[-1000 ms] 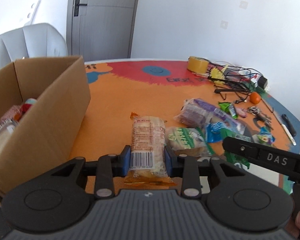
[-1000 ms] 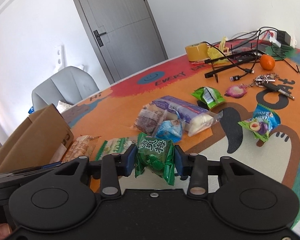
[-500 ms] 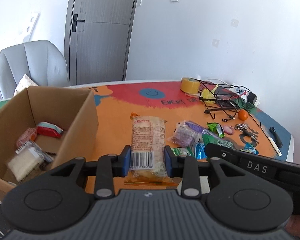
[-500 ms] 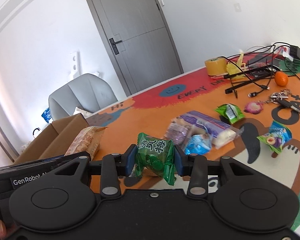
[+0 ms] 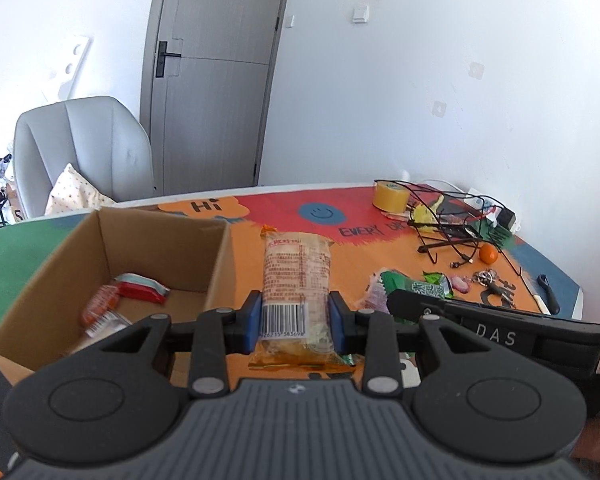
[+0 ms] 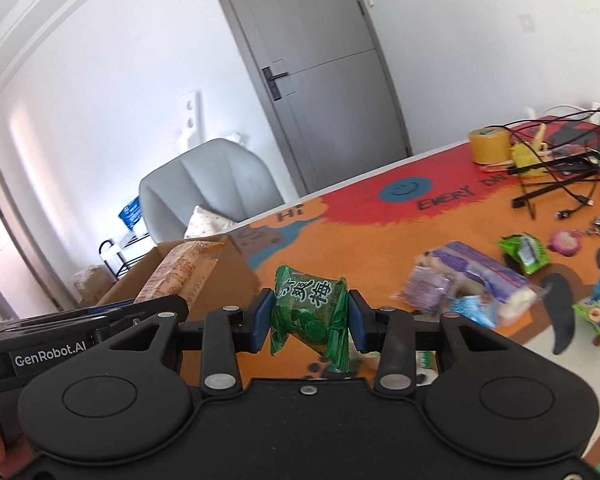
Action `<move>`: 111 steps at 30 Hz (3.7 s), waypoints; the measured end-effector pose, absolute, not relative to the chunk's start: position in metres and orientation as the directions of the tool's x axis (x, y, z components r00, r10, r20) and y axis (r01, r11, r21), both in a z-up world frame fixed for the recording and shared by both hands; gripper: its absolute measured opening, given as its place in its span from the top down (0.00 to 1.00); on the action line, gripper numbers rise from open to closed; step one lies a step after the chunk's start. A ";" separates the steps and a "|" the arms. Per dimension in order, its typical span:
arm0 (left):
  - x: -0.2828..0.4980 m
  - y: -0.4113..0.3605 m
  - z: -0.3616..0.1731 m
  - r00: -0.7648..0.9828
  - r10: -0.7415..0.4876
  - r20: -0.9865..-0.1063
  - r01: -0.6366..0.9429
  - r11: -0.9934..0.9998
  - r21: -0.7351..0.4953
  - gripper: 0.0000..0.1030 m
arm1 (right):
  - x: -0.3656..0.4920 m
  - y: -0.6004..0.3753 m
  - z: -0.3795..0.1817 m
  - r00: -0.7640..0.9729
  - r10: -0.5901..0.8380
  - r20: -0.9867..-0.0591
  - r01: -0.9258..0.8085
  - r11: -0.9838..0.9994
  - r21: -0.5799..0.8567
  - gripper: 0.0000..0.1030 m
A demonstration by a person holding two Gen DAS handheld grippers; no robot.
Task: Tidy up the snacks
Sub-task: 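Lift both held snacks and move them toward the cardboard box, then open the left tool over the box while the right tool drops the green candy in, then move both tools back from the box to the snack pile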
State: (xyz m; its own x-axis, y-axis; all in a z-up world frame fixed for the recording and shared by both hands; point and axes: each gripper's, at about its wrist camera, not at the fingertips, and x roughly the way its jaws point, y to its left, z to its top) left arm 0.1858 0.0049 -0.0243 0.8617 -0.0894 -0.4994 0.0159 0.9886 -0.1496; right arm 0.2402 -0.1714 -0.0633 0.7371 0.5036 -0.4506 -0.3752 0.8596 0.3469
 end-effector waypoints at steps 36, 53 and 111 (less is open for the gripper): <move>0.177 0.134 -0.015 0.860 0.037 -0.508 -0.188 0.950 -0.248 0.45 | 0.263 -0.049 -0.032 0.642 0.627 -0.441 -0.553 0.778 0.298 0.61; 0.166 0.144 -0.016 0.847 0.114 -0.520 -0.252 0.946 -0.203 0.15 | 0.260 -0.059 -0.038 0.674 0.613 -0.414 -0.507 0.790 0.344 0.16; 0.205 -0.057 -0.056 0.819 -0.125 -0.560 0.055 0.989 -0.139 0.07 | 0.219 -0.286 -0.094 0.806 0.377 -0.457 -0.195 0.897 0.396 0.00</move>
State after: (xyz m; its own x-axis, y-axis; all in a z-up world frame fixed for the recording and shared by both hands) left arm 0.2050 -0.0568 -0.0556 0.8188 -0.1248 -0.5603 0.0552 0.9887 -0.1395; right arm 0.2186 -0.2858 -0.0942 0.8058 0.3767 -0.4570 -0.1952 0.8975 0.3955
